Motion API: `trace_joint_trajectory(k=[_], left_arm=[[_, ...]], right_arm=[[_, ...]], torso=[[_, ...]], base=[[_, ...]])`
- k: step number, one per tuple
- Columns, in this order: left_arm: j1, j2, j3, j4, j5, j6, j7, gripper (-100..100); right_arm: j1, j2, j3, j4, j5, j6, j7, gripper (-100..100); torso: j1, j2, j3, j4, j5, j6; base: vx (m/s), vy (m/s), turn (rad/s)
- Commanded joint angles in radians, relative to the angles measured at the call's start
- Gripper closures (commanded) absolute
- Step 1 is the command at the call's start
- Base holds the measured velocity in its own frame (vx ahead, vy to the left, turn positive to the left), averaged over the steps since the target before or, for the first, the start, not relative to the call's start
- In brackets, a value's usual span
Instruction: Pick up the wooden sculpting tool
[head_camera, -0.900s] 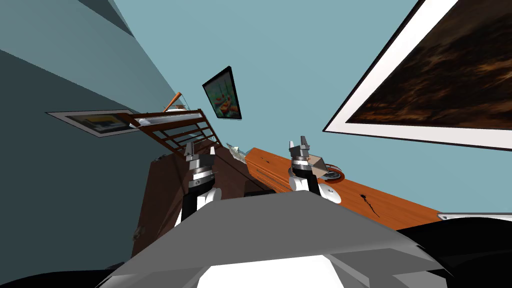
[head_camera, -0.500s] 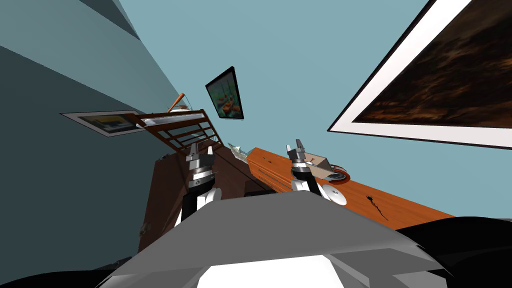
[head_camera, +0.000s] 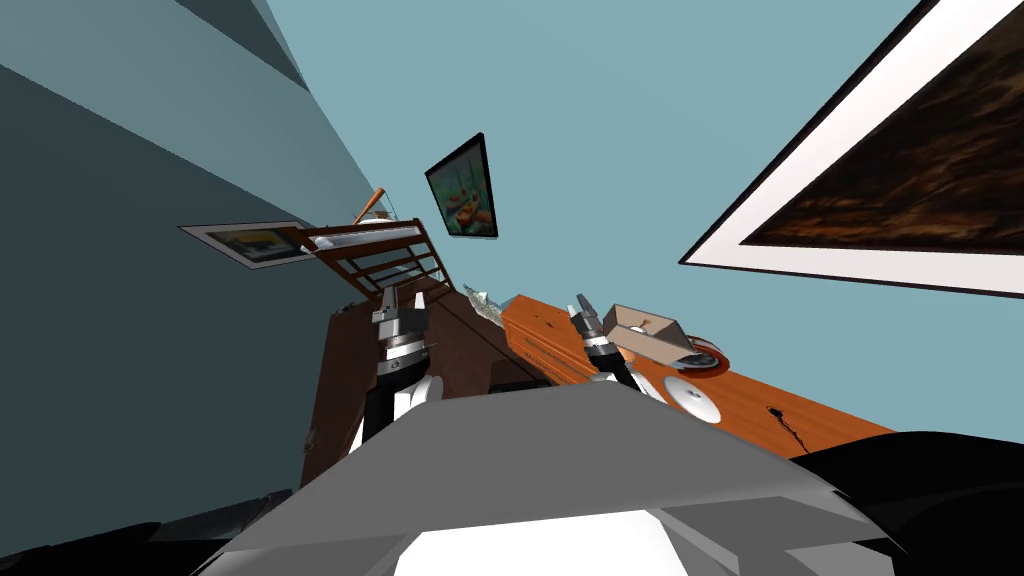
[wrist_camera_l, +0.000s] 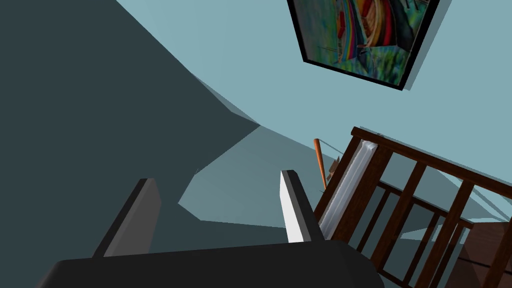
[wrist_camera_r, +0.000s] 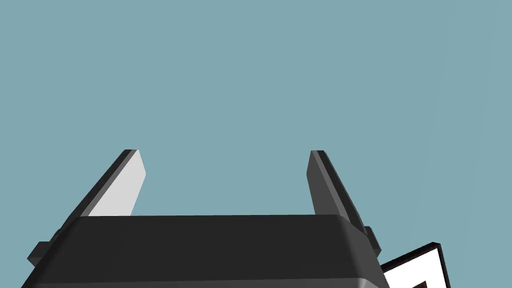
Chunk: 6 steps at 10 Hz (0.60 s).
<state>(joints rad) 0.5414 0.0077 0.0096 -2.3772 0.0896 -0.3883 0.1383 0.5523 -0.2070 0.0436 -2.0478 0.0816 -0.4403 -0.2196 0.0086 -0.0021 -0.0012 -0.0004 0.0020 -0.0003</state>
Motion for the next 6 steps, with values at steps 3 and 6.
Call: trace_joint_trajectory(k=[3,6], left_arm=[[0.0,0.0,0.0,0.0,0.0,0.0,0.0,0],[0.0,0.0,0.0,0.0,0.0,0.0,0.0,0]], right_arm=[[0.008,-0.061,0.013,0.076,0.063,0.002,-0.034,-100],[0.033,-0.135,0.03,0.155,0.144,0.004,-0.079,-100]], torso=[[-0.004,0.001,0.0,0.0,-0.001,0.0],[-0.002,0.0,0.0,0.0,-0.001,0.0]], base=[[0.025,0.067,0.046],[0.03,0.085,0.107]])
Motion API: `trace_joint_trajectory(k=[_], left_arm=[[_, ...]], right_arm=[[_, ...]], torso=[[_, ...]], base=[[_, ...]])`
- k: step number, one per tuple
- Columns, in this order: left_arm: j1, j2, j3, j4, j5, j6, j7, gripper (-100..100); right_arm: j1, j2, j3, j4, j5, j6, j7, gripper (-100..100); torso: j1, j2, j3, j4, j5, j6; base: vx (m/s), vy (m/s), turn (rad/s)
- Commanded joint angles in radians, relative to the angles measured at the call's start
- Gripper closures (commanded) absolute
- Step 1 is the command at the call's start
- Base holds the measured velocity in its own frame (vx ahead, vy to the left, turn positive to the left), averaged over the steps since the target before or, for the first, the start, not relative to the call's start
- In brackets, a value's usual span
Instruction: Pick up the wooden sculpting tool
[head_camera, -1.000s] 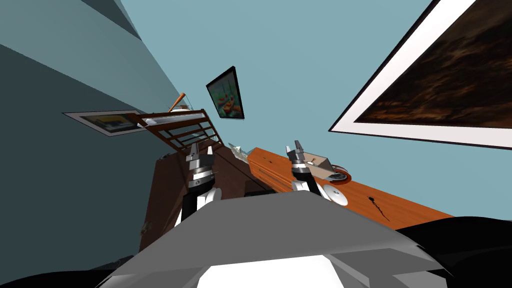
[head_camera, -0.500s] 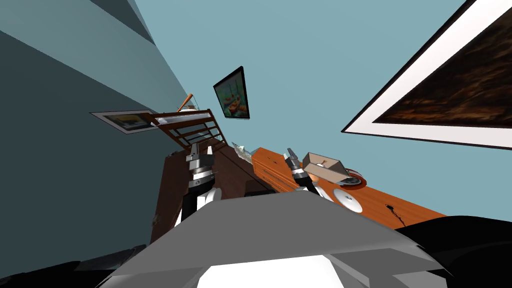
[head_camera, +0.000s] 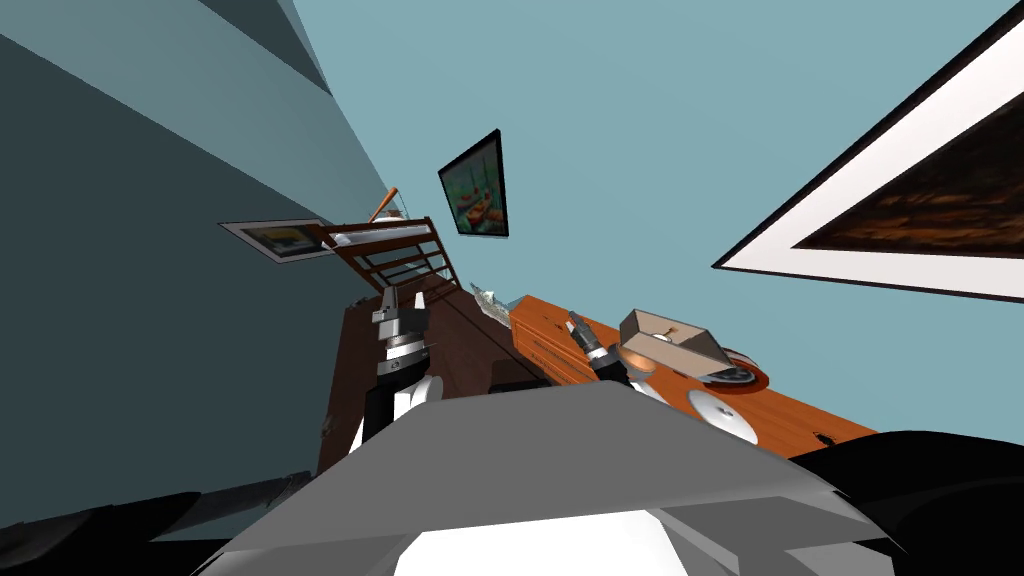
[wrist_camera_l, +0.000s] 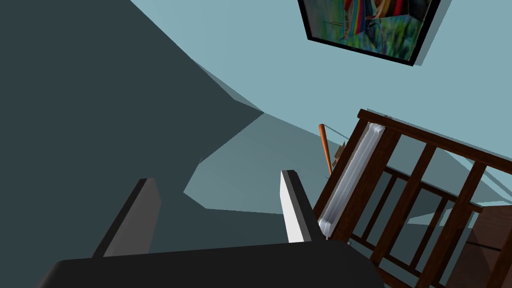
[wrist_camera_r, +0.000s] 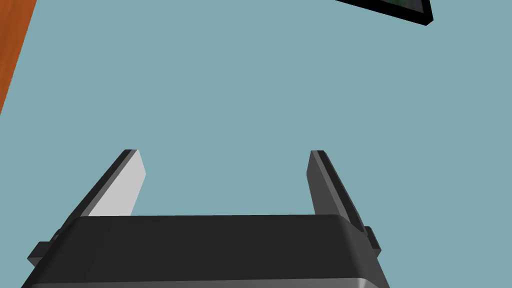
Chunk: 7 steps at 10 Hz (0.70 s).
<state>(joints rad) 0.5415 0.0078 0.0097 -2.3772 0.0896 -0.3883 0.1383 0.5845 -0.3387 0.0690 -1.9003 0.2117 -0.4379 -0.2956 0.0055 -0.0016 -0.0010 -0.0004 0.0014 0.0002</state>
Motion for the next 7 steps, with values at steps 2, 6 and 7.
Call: trace_joint_trajectory(k=[2,6,7], left_arm=[[0.0,0.0,0.0,0.0,0.0,0.0,0.0,0],[0.0,0.0,0.0,0.0,0.0,0.0,0.0,0],[0.0,0.0,0.0,0.0,0.0,0.0,0.0,0]], right_arm=[[0.023,-0.068,0.023,0.08,0.081,0.005,-0.048,-100],[0.043,-0.145,0.045,0.18,0.186,0.009,-0.094,-100],[0.043,-0.145,0.045,0.18,0.197,0.009,-0.094,-100]], torso=[[0.0,0.0,0.0,0.0,0.0,0.0],[-0.002,0.0,0.0,0.0,0.0,0.0],[-0.001,0.0,0.0,0.0,0.0,0.0]], base=[[0.04,0.101,0.168],[0.038,0.07,0.099],[0.04,0.052,0.064]])
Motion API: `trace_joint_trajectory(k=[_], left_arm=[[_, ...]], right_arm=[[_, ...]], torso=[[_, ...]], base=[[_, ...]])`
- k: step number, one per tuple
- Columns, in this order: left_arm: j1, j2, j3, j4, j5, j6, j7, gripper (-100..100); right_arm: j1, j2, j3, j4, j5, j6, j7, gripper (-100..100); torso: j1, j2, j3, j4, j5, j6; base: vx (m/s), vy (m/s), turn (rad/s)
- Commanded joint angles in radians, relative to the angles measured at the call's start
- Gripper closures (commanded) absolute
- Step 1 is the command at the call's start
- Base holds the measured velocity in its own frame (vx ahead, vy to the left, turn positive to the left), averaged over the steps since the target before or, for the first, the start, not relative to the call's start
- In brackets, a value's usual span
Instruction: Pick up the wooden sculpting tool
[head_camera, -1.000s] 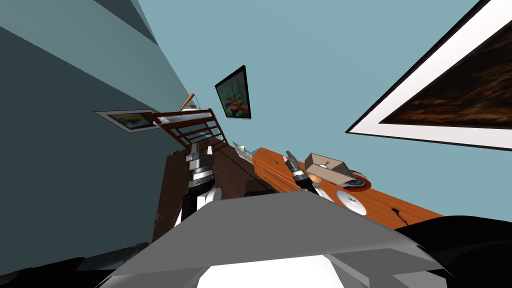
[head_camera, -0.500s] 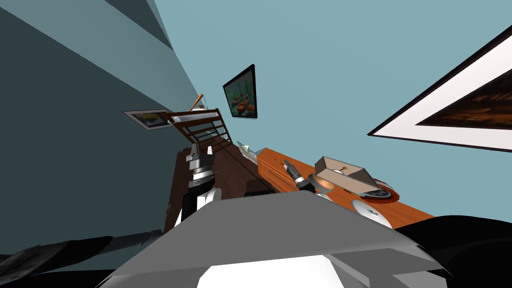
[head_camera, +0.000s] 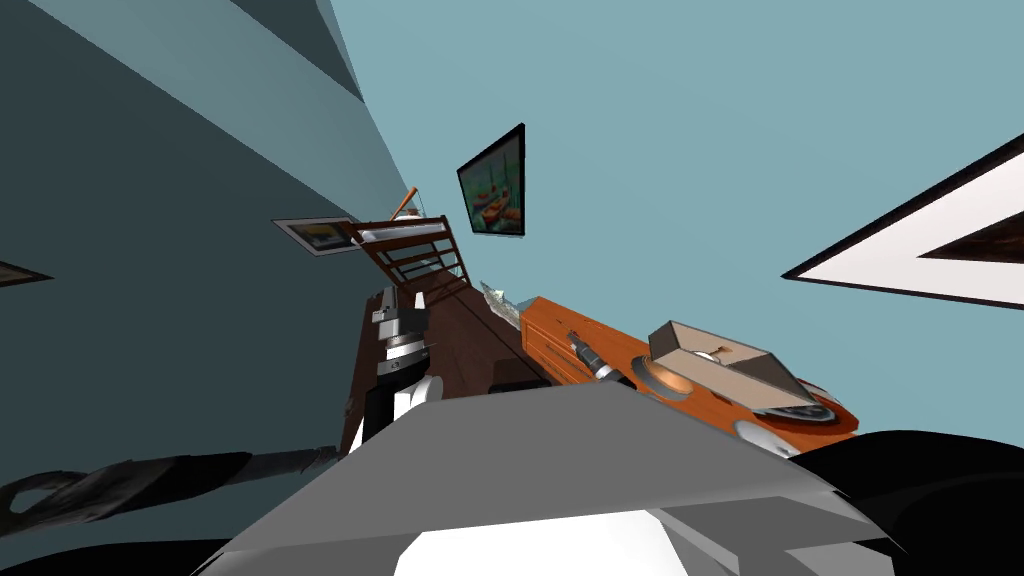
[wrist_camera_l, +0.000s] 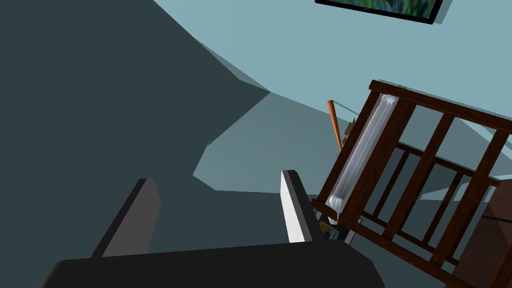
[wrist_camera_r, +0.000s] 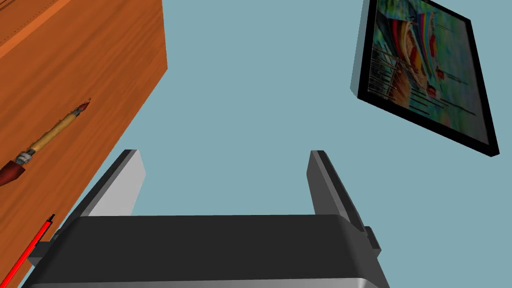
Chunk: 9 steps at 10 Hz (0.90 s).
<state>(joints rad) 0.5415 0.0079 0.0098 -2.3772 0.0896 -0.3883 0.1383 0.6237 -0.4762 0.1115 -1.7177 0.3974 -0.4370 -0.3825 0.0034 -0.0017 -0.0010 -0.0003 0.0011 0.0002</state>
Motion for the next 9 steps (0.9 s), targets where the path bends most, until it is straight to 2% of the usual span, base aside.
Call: trace_joint_trajectory(k=[1,2,3,4,5,6,7,8,9], left_arm=[[0.0,0.0,0.0,0.0,0.0,0.0,0.0,0],[0.0,0.0,0.0,0.0,0.0,0.0,0.0,0],[0.0,0.0,0.0,0.0,0.0,0.0,0.0,0],[0.0,0.0,0.0,0.0,0.0,0.0,0.0,0],[0.0,0.0,0.0,0.0,0.0,0.0,0.0,0],[0.0,0.0,0.0,0.0,0.0,0.0,0.0,0],[0.0,0.0,0.0,0.0,0.0,0.0,0.0,0],[0.0,0.0,0.0,0.0,0.0,0.0,0.0,0],[0.0,0.0,0.0,0.0,0.0,0.0,0.0,0]], right_arm=[[0.013,-0.039,0.015,0.041,0.05,0.011,-0.029,-100],[0.013,-0.039,0.015,0.041,0.06,0.011,-0.029,-100],[0.02,-0.07,0.028,0.085,0.099,0.014,-0.05,-100],[0.02,-0.07,0.028,0.086,0.11,0.014,-0.05,-100],[0.027,-0.099,0.042,0.13,0.15,0.016,-0.071,-100],[0.027,-0.099,0.042,0.13,0.161,0.016,-0.071,-100],[0.032,-0.126,0.056,0.174,0.198,0.02,-0.092,-100],[0.032,-0.126,0.056,0.174,0.212,0.02,-0.092,-100],[0.037,-0.153,0.071,0.219,0.251,0.023,-0.111,-100]], torso=[[0.0,0.0,0.0,0.0,0.0,0.0],[0.0,-0.001,0.0,0.0,0.0,0.0],[-0.001,0.0,0.0,0.0,0.0,0.0],[0.001,0.0,0.0,0.0,0.0,0.0],[0.0,0.0,0.0,0.0,0.0,0.0],[0.0,-0.001,-0.001,0.0,0.0,0.0],[-0.001,-0.001,0.0,0.0,0.0,0.0],[0.0,0.0,0.0,0.0,0.0,0.0],[-0.001,0.0,0.0,0.0,0.0,0.0]], base=[[0.058,0.055,0.174],[0.042,0.042,0.065],[0.044,0.067,0.13],[0.045,0.051,0.089],[0.061,0.052,0.185],[0.051,0.035,0.089],[0.042,0.047,0.161],[0.044,0.036,0.092],[0.07,0.028,0.162]])
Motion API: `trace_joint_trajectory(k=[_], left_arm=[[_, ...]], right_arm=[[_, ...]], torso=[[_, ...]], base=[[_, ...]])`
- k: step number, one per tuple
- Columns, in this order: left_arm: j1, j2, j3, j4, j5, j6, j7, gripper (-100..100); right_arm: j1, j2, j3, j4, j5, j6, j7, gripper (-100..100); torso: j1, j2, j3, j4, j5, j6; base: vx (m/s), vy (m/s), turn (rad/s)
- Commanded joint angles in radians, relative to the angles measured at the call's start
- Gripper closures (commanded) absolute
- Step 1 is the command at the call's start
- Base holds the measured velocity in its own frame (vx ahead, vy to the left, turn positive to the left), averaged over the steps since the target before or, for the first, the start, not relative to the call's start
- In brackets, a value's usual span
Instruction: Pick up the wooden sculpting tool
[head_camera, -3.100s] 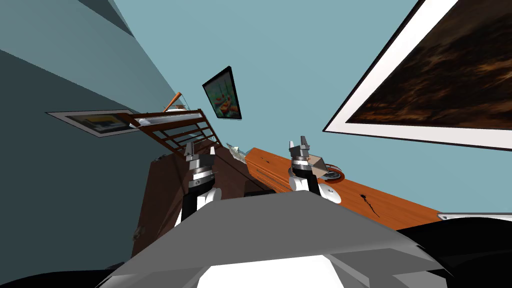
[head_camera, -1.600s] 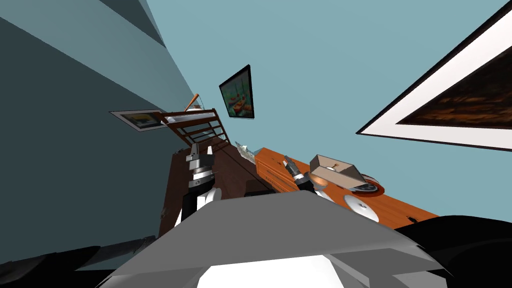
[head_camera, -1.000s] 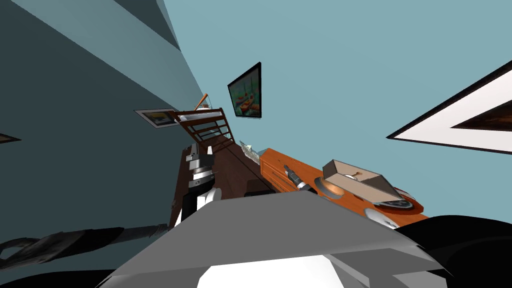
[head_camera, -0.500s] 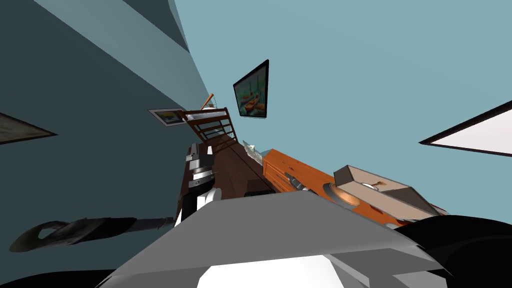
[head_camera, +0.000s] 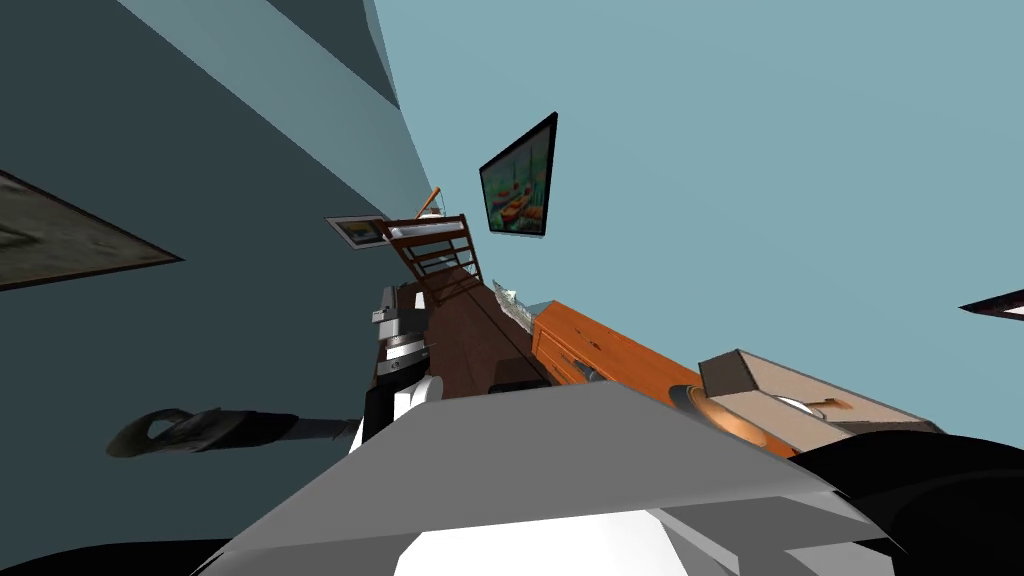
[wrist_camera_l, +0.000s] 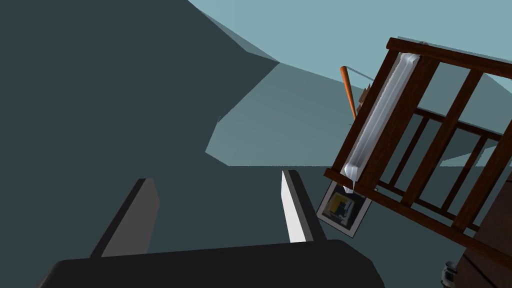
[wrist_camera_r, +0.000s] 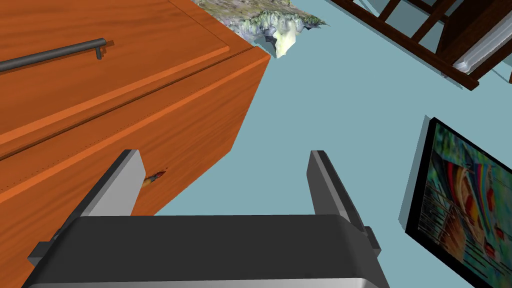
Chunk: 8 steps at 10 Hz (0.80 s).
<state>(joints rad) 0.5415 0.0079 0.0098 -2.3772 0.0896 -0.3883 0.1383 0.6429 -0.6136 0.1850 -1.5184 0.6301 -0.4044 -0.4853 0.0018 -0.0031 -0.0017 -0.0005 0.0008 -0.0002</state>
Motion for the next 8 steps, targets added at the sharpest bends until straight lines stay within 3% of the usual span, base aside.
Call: trace_joint_trajectory(k=[1,4,5,6,7,8], left_arm=[[0.0,0.0,0.0,0.0,0.0,0.0,0.0,0],[0.0,0.0,0.0,0.0,0.0,0.0,0.0,0],[0.0,0.0,0.0,0.0,0.0,0.0,0.0,0],[0.0,0.0,0.0,0.0,0.0,0.0,0.0,0],[0.0,0.0,0.0,0.0,0.0,0.0,0.0,0],[0.0,0.0,0.0,0.0,0.0,0.0,0.0,0]], right_arm=[[0.017,-0.016,-0.003,0.019,0.03,-0.009,-0.008,-100],[0.024,-0.066,0.027,0.104,0.123,0.0,-0.044,-100],[0.024,-0.066,0.027,0.107,0.133,0.0,-0.044,-100],[0.025,-0.089,0.041,0.15,0.169,0.005,-0.061,-100],[0.025,-0.089,0.041,0.15,0.184,0.005,-0.061,-100],[0.026,-0.112,0.055,0.193,0.22,0.011,-0.076,-100]], torso=[[0.0,0.0,0.0,0.0,0.0,0.0],[-0.001,0.0,0.0,0.0,0.0,0.001],[-0.001,0.0,0.0,0.0,0.0,0.0],[-0.001,0.0,0.0,0.0,0.0,0.001],[-0.001,-0.001,0.0,0.0,0.0,0.0],[-0.001,0.0,0.0,0.0,0.0,0.001]], base=[[0.058,0.024,0.12],[0.064,0.02,0.154],[0.066,0.009,0.11],[0.078,0.011,0.226],[0.063,-0.002,0.101],[0.066,0.002,0.201]])
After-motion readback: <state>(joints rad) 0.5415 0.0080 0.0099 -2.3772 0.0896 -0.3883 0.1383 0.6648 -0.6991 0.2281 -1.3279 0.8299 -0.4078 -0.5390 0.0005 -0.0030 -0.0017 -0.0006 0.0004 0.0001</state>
